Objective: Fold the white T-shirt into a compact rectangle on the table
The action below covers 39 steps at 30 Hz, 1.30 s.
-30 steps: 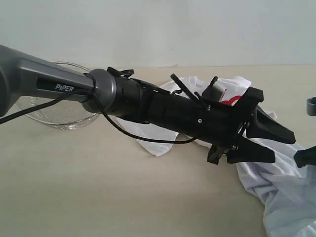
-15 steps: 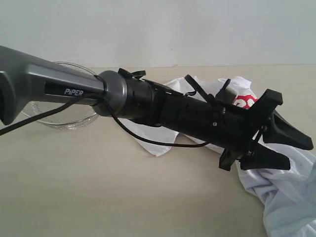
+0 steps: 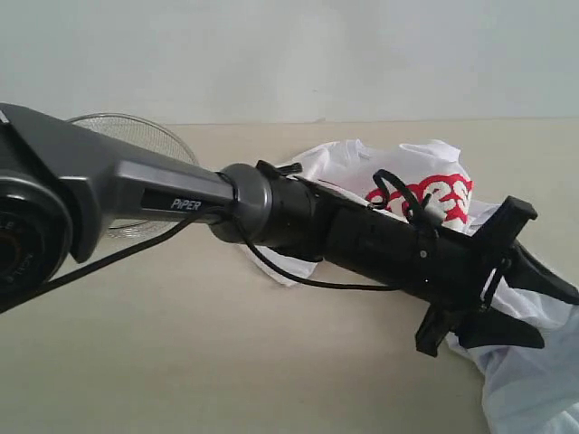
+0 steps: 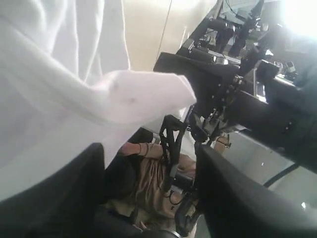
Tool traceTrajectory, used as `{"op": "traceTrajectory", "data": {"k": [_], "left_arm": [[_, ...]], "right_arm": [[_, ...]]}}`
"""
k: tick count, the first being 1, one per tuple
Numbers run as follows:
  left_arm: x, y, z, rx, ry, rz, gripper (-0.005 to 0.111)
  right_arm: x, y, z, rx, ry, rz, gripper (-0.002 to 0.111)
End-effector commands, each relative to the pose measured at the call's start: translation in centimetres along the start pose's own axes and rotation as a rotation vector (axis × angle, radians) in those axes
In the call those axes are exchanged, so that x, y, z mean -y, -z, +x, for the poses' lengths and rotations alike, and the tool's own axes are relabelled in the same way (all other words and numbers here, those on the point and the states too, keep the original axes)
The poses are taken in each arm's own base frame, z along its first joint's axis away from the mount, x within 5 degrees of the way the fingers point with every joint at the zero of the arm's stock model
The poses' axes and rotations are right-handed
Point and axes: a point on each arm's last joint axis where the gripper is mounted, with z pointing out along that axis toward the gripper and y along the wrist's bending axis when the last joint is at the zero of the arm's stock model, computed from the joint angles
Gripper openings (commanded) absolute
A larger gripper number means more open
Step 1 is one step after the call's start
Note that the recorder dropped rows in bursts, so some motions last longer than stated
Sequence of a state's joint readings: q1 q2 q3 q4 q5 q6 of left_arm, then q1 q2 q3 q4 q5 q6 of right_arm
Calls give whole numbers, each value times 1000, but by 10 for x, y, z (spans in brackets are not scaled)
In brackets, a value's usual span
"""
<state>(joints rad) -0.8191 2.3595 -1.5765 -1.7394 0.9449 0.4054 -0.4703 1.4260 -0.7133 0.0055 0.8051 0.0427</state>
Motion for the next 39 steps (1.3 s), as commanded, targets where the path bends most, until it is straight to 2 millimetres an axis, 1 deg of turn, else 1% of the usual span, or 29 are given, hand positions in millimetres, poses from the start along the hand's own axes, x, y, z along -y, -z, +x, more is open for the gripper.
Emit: {"op": "traceTrajectory", "data": {"k": [1, 2, 3, 4, 5, 6, 7, 8, 10, 12, 14, 16, 18, 20, 22, 23, 24, 25, 27, 29, 30, 32, 34, 35, 39], "left_arm": [[6, -2, -1, 7, -212, 12, 52], [10, -1, -2, 6, -431, 24, 52], [12, -1, -2, 2, -585, 33, 52], [16, -1, 1, -16, -896, 65, 52], [17, -1, 3, -29, -999, 87, 52], [14, -1, 5, -61, -1249, 77, 52], [12, -2, 5, -68, -1329, 58, 52], [6, -4, 0, -54, -1462, -53, 52], [1, -8, -7, -8, -1494, -179, 52], [1, -11, -6, 4, -1492, -195, 52], [0, -19, -2, 25, -1498, -246, 52], [-1, -31, 6, 3, -1519, -248, 52], [6, -39, 13, -7, -1532, -220, 52], [8, -42, 9, 30, -1505, -248, 51], [1, -46, 2, 60, -1453, -292, 42], [-4, -47, 0, 59, -1445, -309, 33], [-7, -48, 0, 54, -1445, -311, 28], [-6, -50, 0, 54, -1444, -308, 22], [-4, -51, -1, 58, -1450, -302, 15], [-2, -52, -1, 62, -1450, -295, 7], [-1, -52, -1, 64, -1441, -290, 5], [4, -50, 1, 58, -1426, -265, 5], [12, -47, 4, 44, -1447, -254, 5], [19, -39, 5, 17, -1462, -292, 5], [30, -20, 7, -64, -1441, -395, 5]], "right_arm": [[5, -1, -5, 56, 8, 30, 0], [5, -1, -6, 69, 6, 40, 0], [6, -1, -7, 74, 5, 42, 0], [6, -1, -7, 82, 6, 43, 0], [6, -1, -7, 82, 6, 43, 0], [6, -1, -8, 90, 6, 42, 0], [6, -1, -9, 95, 6, 42, 0], [6, -1, -9, 100, 6, 41, 0], [6, -1, -9, 103, 6, 41, 0], [6, -1, -9, 105, 4, 41, 0], [6, -1, -9, 105, 4, 41, 0], [5, -1, -9, 103, 1, 38, 0], [5, -1, -9, 100, -1, 37, 0], [4, -1, -9, 95, -12, 23, 0], [4, -1, -8, 86, -14, 22, 0], [4, -1, -8, 86, -14, 22, 0], [4, -1, -8, 86, -14, 22, 0], [4, -1, -8, 86, -16, 20, 0], [4, -1, -8, 86, -16, 20, 0], [4, -1, -8, 86, -17, 19, 0], [4, -1, -8, 86, -17, 19, 0], [4, -1, -8, 86, -17, 19, 0], [4, -1, -8, 94, -17, 19, 0], [4, 0, -9, 100, -17, 18, 0], [3, 4, -14, 116, -17, 18, 0]]}}
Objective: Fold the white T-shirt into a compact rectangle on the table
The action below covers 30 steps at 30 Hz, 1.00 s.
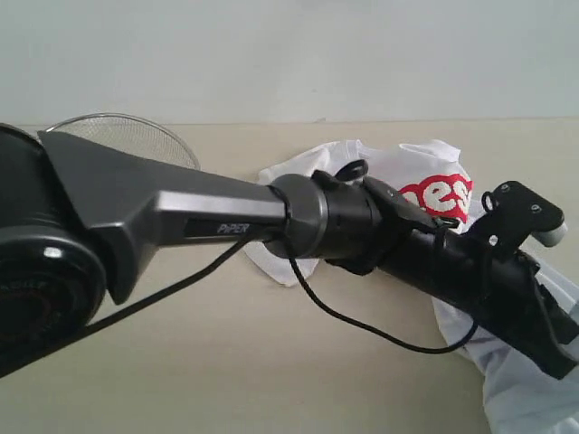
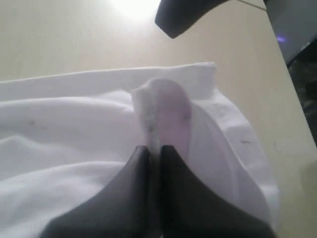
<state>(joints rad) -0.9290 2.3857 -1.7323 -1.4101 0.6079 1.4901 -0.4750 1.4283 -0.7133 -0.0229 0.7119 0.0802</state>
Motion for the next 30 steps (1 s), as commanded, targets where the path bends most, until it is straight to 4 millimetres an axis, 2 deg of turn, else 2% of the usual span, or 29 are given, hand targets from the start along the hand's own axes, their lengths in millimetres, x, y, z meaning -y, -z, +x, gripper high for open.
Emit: {"op": "traceTrajectory", "data": {"k": [1, 9, 13, 17, 20, 24, 30], "left_arm": [[3, 31, -17, -108, -33, 15, 5], [21, 74, -40, -199, -113, 126, 5], [27, 95, -38, -364, -100, 89, 5], [37, 113, -30, -446, -59, 70, 5], [46, 127, -18, -503, -33, 49, 5], [57, 145, 7, -573, 18, -3, 5], [78, 166, 69, -634, 113, -62, 5]], "right_arm": [[1, 4, -6, 20, 4, 3, 0], [-2, 5, -6, 9, 4, -26, 0], [-10, 6, -4, -8, 9, -121, 0], [-19, 7, -4, -5, 43, -213, 0], [-21, 8, -4, -9, 41, -243, 0], [-24, 8, -4, -7, 41, -272, 0], [-29, 10, -2, -17, 66, -323, 0]]}}
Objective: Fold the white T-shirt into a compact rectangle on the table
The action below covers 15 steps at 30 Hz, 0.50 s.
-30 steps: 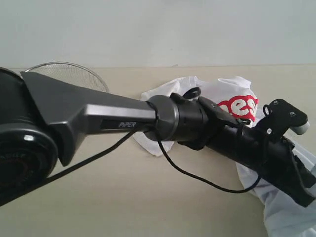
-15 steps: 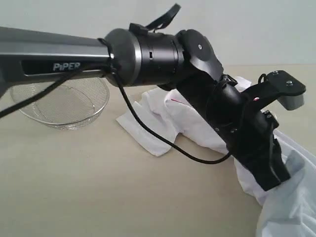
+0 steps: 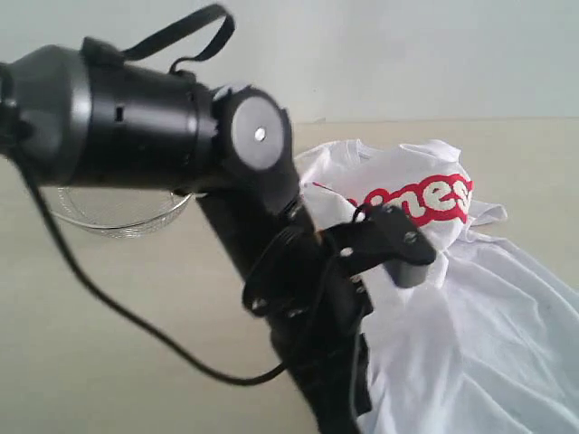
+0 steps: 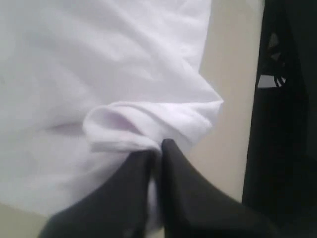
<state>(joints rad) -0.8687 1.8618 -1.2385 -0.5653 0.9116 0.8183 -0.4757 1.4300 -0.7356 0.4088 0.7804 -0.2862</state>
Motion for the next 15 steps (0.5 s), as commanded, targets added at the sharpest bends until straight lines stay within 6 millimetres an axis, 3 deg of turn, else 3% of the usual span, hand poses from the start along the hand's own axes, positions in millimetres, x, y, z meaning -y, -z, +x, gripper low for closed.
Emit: {"op": "traceTrajectory", "data": {"k": [1, 7, 15], "left_arm": [[13, -10, 49, -50, 88, -29, 5], [31, -14, 102, -68, 213, -81, 5], [28, 0, 135, -10, 360, -161, 5]], "right_arm": [[-3, 1, 0, -4, 15, -28, 0], [-5, 1, 1, -22, 17, -55, 0], [-12, 2, 4, -52, 46, -129, 0]]}}
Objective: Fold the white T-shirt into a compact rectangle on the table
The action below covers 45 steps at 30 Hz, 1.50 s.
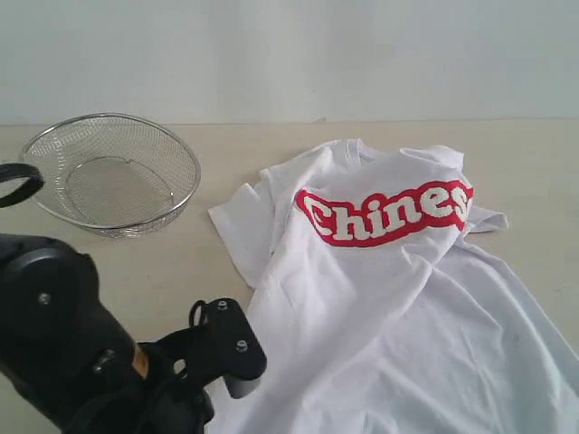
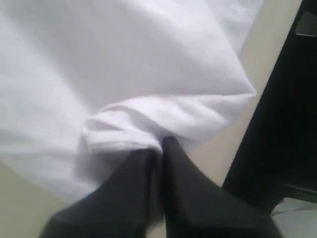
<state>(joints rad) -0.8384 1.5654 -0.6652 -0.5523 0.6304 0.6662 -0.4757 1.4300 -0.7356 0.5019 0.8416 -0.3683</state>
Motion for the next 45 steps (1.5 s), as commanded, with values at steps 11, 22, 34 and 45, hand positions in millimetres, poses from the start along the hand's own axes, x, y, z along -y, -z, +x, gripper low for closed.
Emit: {"op": "traceTrajectory", "data": {"k": [11, 22, 34, 45], "left_arm": [[-27, 9, 7, 137, 254, -56, 5], [-15, 10, 20, -32, 184, 59, 5], [-17, 9, 15, 29, 213, 43, 34], [-26, 44, -20, -7, 149, -58, 40]], "right_arm": [[-59, -20, 26, -197, 346, 37, 0], [-70, -43, 64, -365, 481, 305, 0], [-62, -65, 74, -487, 455, 324, 0], [-54, -83, 77, -598, 449, 359, 0]]}}
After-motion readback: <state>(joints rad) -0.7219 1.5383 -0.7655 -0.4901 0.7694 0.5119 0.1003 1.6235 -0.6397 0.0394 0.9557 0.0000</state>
